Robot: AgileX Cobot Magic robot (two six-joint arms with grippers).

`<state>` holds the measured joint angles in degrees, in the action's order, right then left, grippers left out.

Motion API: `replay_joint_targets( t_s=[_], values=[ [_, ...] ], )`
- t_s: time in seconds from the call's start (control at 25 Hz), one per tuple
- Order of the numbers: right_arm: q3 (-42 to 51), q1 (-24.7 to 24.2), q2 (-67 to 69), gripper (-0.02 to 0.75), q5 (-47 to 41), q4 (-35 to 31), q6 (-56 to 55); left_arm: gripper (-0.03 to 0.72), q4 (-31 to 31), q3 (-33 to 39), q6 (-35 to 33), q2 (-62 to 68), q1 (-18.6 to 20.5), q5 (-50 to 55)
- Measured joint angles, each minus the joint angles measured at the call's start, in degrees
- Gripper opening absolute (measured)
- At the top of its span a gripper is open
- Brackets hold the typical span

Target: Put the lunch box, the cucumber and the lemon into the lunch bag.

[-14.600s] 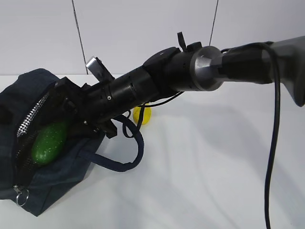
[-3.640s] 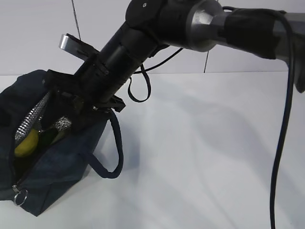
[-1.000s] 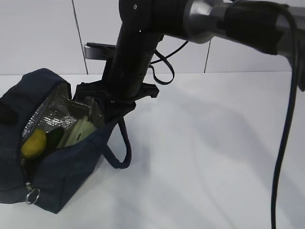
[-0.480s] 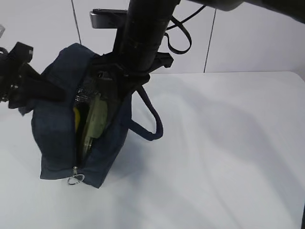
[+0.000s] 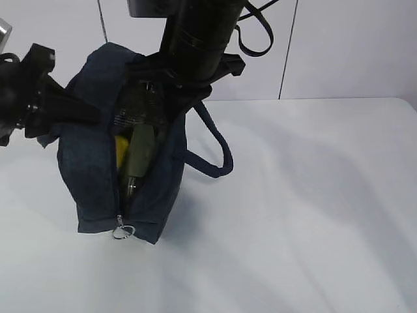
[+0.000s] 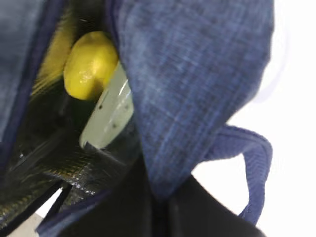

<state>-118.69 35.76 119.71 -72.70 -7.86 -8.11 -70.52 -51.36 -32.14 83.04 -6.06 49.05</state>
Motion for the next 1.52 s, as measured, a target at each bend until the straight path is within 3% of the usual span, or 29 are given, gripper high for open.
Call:
replay_joint_targets(
  t_s=[0.2,0.6,1.12,1.52],
  values=[
    [0.0,0.0,0.3,-0.007,0.0,0.1,0.1,-0.001,5.1,0.0,0.6,2.0,0.0,-3.1],
    [-0.1,-0.1,2.3,-0.008,0.0,4.5,0.1,-0.001,5.0,-0.2,0.6,8.8,0.0,-6.1],
    [-0.5,-0.1,5.0,-0.008,5.0,7.9,0.2,0.011,-3.1,-0.2,-7.2,10.8,-0.1,-9.3],
    [-0.6,-0.1,6.9,0.005,6.4,8.8,0.3,0.150,-5.1,-0.2,-9.5,12.7,-0.1,-10.9]
  ],
)
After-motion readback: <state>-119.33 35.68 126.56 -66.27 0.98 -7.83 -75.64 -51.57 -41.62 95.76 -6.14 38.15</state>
